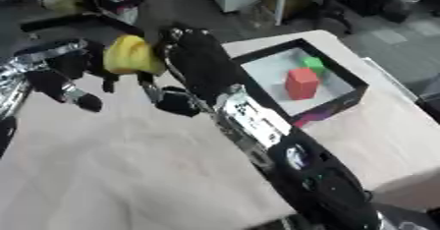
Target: Pick up the objects with one hand, pass them to the other hand, and then place them into the box on the other side of the table.
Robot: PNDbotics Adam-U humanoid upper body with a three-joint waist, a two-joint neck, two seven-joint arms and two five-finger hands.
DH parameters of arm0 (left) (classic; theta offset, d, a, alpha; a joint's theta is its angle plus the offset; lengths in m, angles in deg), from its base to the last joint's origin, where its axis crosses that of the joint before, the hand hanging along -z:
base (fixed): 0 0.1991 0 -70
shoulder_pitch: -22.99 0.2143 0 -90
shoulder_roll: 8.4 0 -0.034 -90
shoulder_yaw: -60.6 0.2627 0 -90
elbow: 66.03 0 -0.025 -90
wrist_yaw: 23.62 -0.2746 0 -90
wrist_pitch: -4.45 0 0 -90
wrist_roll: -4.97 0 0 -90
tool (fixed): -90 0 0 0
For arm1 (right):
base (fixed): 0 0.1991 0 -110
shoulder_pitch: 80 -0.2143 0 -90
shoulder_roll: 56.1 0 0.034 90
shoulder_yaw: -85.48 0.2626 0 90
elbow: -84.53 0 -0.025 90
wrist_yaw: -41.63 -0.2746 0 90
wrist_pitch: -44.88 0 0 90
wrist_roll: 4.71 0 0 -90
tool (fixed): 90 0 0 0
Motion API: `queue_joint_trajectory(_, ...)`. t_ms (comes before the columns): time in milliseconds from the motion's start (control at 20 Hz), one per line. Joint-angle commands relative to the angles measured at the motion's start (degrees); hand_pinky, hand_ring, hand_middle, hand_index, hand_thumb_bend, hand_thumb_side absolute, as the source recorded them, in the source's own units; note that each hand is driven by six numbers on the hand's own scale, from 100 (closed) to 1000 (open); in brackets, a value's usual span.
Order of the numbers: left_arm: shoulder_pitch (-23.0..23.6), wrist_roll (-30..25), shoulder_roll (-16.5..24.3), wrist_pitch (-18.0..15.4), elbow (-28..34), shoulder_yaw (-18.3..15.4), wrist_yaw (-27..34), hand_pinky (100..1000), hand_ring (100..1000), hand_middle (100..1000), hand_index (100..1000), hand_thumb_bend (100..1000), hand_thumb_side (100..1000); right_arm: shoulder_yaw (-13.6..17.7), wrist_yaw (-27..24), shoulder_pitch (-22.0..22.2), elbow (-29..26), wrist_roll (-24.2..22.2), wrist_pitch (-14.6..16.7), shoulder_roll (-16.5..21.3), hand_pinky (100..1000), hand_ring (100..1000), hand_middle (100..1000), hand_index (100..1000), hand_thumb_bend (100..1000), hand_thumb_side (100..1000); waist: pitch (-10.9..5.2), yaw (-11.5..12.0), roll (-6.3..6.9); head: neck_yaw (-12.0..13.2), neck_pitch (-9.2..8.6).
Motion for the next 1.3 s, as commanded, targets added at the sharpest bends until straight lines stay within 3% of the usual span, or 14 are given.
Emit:
queue_joint_trajectory(50,-1.7,2.2,3.1,-1.0,1.7,-2.3,-1.2,529,408,475,605,966,379,2.5,1.4,-0.8,0.9,0.9,-1.8,2.1,366,607,491,403,100,491,-1.24,-0.1,0.05,-0.5,0.09)
queue_joint_trajectory(300,-0.8,6.5,6.8,-2.9,4.0,-5.7,-2.9,545,419,484,617,977,442,7.7,2.4,0.3,6.6,3.4,-7.8,5.6,300,591,477,407,100,494,-1.26,0.0,0.18,-1.1,0.09)
queue_joint_trajectory(600,4.2,12.4,11.1,-3.5,9.8,-10.4,-2.9,551,425,489,620,976,480,15.8,-2.4,-0.1,22.1,10.4,-19.0,8.9,198,568,465,460,100,509,-1.08,0.4,0.41,-2.1,-0.47)
queue_joint_trajectory(650,5.5,13.4,11.6,-3.4,10.8,-11.2,-2.8,551,427,491,621,973,492,17.0,-4.0,-0.5,25.4,11.3,-20.6,9.5,186,584,492,572,100,467,-1.04,0.6,0.44,-2.3,-0.53)
queue_joint_trajectory(700,6.8,14.5,12.1,-3.2,11.9,-12.2,-2.7,551,427,491,621,970,498,18.0,-5.6,-1.1,29.1,11.5,-22.1,10.2,244,630,557,716,186,504,-1.0,0.8,0.46,-2.4,-0.59)
queue_joint_trajectory(750,8.3,15.8,12.4,-3.0,13.1,-13.2,-2.6,551,427,491,621,969,501,18.9,-7.0,-1.9,32.8,10.7,-23.2,11.0,286,653,595,781,267,518,-0.97,1.0,0.46,-2.5,-0.64)
queue_joint_trajectory(850,10.9,17.8,12.8,-2.4,15.2,-14.9,-2.6,551,429,493,622,964,513,20.1,-8.6,-3.4,38.0,8.6,-24.6,12.3,574,760,761,970,446,557,-0.93,1.4,0.42,-2.6,-0.66)
queue_joint_trajectory(900,12.2,18.9,12.9,-2.1,16.2,-15.8,-2.7,550,428,492,621,961,514,20.7,-9.2,-4.2,40.0,6.9,-25.5,13.0,742,811,822,1000,492,555,-0.91,1.7,0.38,-2.7,-0.68)
queue_joint_trajectory(950,13.7,20.0,12.8,-1.8,17.2,-16.9,-2.6,549,428,492,620,958,519,21.6,-10.1,-4.8,41.7,4.4,-26.3,13.8,856,854,869,1000,521,567,-0.9,1.9,0.31,-2.8,-0.77)
queue_joint_trajectory(1050,16.4,22.0,12.6,-1.0,19.0,-18.8,-2.5,549,429,493,621,955,525,22.6,-11.2,-6.0,42.7,-0.2,-27.7,15.7,949,895,909,1000,541,563,-0.87,2.3,0.12,-2.9,-0.91)
queue_joint_trajectory(1150,18.8,23.7,12.3,-0.3,20.6,-20.7,-2.8,548,429,492,619,946,532,23.2,-10.6,-6.7,41.2,-3.2,-28.9,17.7,855,895,906,1000,535,560,-0.83,2.6,-0.13,-3.0,-0.96)
queue_joint_trajectory(1200,19.9,24.5,12.0,0.0,21.4,-21.5,-2.9,548,429,492,619,946,532,23.5,-9.7,-6.8,39.7,-4.1,-29.3,18.5,855,895,906,1000,535,560,-0.81,2.7,-0.23,-3.0,-1.03)
queue_joint_trajectory(1250,21.2,25.8,11.6,0.2,22.3,-22.9,-3.3,550,429,492,618,933,541,23.9,-8.5,-6.7,37.3,-4.2,-29.5,19.6,684,874,887,1000,508,555,-0.75,2.7,-0.38,-2.6,-1.16)
queue_joint_trajectory(1300,22.4,27.3,11.0,0.4,23.3,-24.4,-4.1,550,429,491,617,927,543,24.3,-7.3,-6.3,34.1,-3.9,-29.6,20.6,632,864,876,1000,489,561,-0.69,2.8,-0.48,-2.1,-1.24)
